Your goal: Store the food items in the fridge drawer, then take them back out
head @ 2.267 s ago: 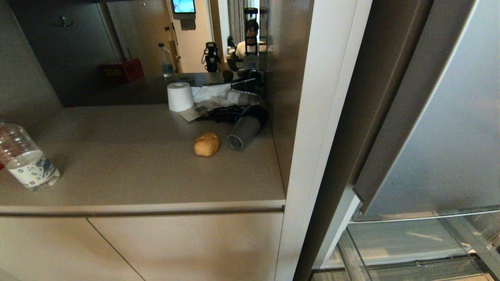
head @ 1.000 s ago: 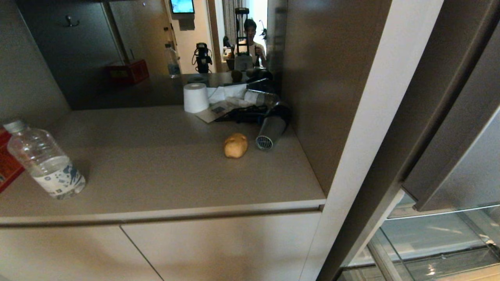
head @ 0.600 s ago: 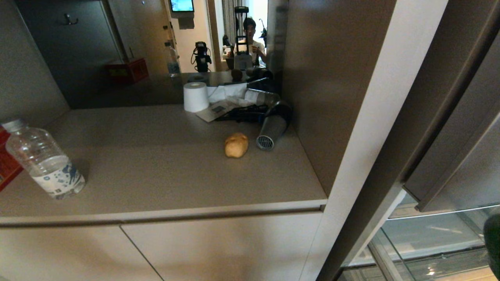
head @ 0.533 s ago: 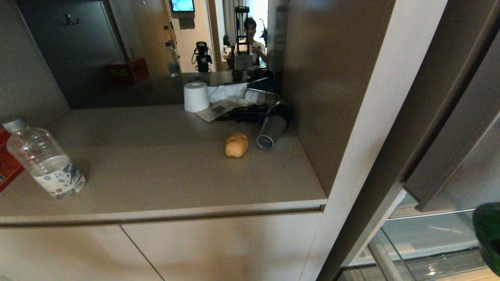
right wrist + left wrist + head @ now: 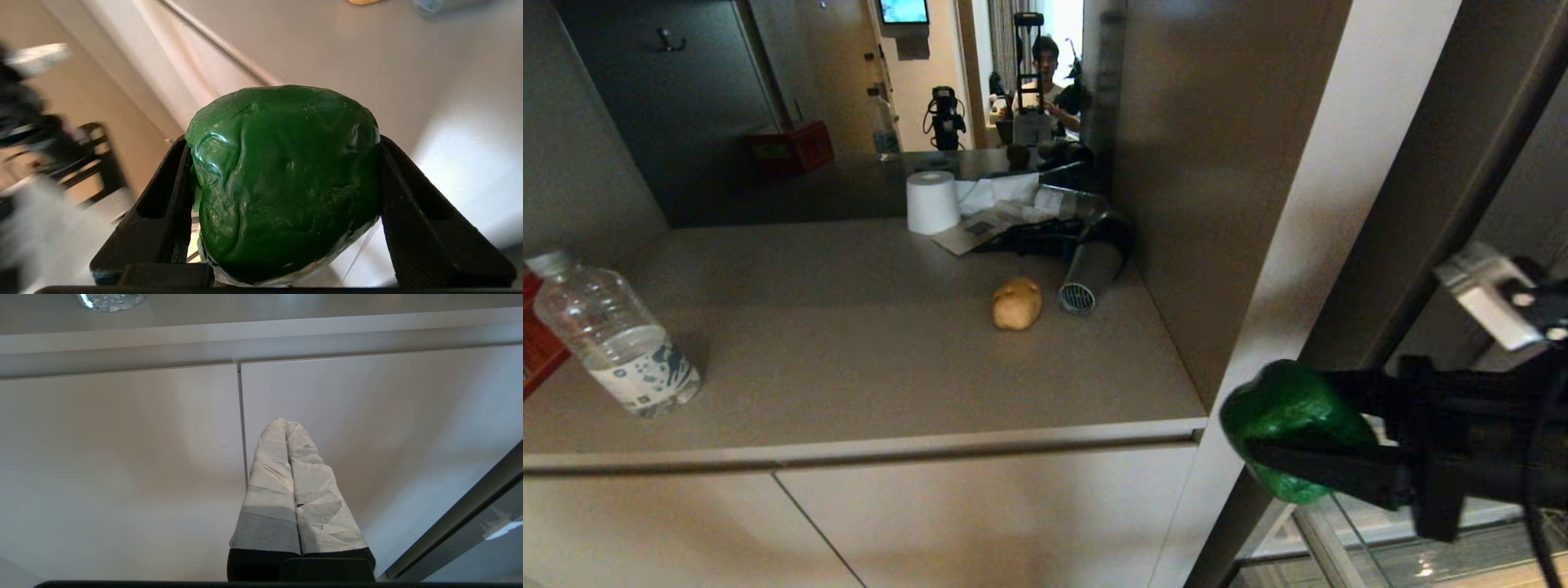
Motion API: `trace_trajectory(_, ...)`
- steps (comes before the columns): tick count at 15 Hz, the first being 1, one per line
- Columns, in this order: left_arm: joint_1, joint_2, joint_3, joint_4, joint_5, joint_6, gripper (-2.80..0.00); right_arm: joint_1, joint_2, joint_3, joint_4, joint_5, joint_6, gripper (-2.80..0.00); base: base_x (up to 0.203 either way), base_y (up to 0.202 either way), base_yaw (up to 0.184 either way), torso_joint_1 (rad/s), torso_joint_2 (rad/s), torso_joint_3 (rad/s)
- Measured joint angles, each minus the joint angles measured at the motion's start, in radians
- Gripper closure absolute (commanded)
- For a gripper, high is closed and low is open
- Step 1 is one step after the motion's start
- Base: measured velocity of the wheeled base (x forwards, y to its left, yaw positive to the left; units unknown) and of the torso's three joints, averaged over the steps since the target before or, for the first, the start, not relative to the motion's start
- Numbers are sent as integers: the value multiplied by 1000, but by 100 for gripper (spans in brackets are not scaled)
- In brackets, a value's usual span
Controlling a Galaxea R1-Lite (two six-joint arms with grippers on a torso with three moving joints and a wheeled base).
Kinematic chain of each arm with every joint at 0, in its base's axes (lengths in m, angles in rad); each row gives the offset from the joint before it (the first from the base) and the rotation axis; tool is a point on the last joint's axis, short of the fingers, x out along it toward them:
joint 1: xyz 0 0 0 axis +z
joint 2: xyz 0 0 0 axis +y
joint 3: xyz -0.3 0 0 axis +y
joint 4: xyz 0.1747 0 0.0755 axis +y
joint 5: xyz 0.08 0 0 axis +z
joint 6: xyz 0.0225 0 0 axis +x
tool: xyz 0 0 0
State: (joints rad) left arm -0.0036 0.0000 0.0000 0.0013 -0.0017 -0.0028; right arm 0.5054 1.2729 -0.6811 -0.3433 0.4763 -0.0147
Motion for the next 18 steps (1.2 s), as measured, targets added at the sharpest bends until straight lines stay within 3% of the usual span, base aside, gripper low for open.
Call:
trace_trajectory(4, 0, 0, 0, 0, 0, 0, 0, 129, 198, -26, -269, -247, 4, 0, 0, 0, 0, 0, 0, 0)
trace_trajectory(10, 0, 0, 0, 0, 0, 0, 0, 222, 367, -134, -334, -498, -13, 0, 0, 0, 0, 0, 0, 0)
trace_trajectory(14, 0, 0, 0, 0, 0, 0, 0, 277, 501, -202, -443, -667, -76, 0, 0, 0, 0, 0, 0, 0)
trace_trajectory(18, 0, 0, 0, 0, 0, 0, 0, 293, 630, -324, -468, -848, -79, 0, 0, 0, 0, 0, 0, 0)
